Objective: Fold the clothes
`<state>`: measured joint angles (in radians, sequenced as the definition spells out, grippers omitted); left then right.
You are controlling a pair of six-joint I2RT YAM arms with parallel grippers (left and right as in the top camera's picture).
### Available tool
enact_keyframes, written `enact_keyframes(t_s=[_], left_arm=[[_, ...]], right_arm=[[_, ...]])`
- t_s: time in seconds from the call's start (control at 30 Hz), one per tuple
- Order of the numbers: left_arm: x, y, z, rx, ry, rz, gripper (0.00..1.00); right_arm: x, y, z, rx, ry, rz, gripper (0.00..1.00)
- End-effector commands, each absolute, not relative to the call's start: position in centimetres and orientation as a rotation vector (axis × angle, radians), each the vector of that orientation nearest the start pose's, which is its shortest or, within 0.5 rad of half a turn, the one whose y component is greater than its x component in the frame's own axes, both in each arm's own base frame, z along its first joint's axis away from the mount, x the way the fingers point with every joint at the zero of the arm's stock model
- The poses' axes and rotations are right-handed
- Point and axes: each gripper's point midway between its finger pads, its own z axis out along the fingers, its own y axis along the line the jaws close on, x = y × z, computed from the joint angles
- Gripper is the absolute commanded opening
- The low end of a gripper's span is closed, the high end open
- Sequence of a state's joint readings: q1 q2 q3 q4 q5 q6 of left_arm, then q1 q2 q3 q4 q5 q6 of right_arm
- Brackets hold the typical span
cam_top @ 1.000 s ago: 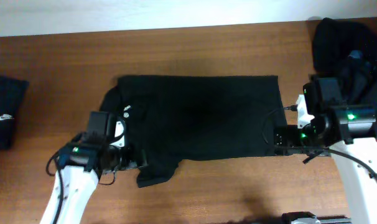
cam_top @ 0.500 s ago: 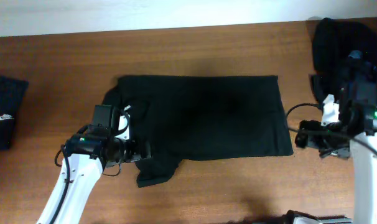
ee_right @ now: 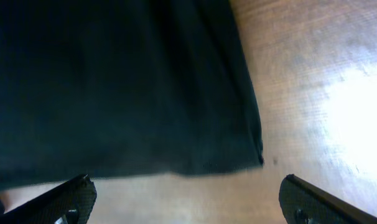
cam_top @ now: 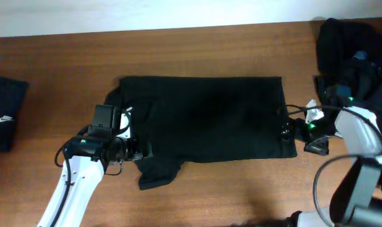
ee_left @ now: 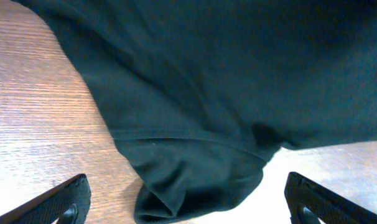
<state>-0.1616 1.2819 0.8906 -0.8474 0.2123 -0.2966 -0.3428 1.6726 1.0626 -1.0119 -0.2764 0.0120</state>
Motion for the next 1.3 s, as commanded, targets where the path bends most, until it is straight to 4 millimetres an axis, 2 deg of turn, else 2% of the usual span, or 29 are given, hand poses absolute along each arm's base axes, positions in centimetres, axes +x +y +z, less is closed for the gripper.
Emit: enact_keyframes(t_s=[0.0,0.13,0.3,0.5,0.63,0.83,0.9,1.03,1.27], left_arm=[[26.3,-7.5,9.7,-0.151,2.839,-0.357,0.99],[26.3,-7.4,9.7,-0.151,2.843,-0.356,0.99],[26.3,-7.5,9.7,-0.151,2.843,-0.356,0.99],[26.2,-7.4,9.6,-0.152,2.848,-0.353,0.99],[26.0,-7.3,9.6,-0.153,2.853,-0.348,0.99],[26.2,-5.3,9.3,-0.179,2.848,-0.18,0.99],[26.0,-5.0,9.2,-0.185,2.857,-0.153,0.99],[25.8,-4.9,9.1,-0.187,2.865,-0.145,0.99],[25.8,-4.9,9.1,-0.187,2.865,-0.145,0.99]], right_arm=[[26.9,-4.4,2.8,0.622,3.089,0.487,0.99],[26.7,-4.3,1.0,0.637,3.11,0.496,0.99],[25.8,-4.8,0.5,0.688,3.143,0.43,0.99],[23.8,-6.4,-0.7,0.769,3.197,0.23,0.99],[23.5,-6.3,-1.0,0.768,3.203,0.235,0.99],[23.5,-5.6,-0.9,0.713,3.214,0.3,1.0],[23.4,-5.6,-0.9,0.714,3.215,0.299,0.97],[23.6,-5.7,-0.9,0.712,3.208,0.297,0.93],[24.0,-5.5,-0.9,0.706,3.192,0.316,0.93]])
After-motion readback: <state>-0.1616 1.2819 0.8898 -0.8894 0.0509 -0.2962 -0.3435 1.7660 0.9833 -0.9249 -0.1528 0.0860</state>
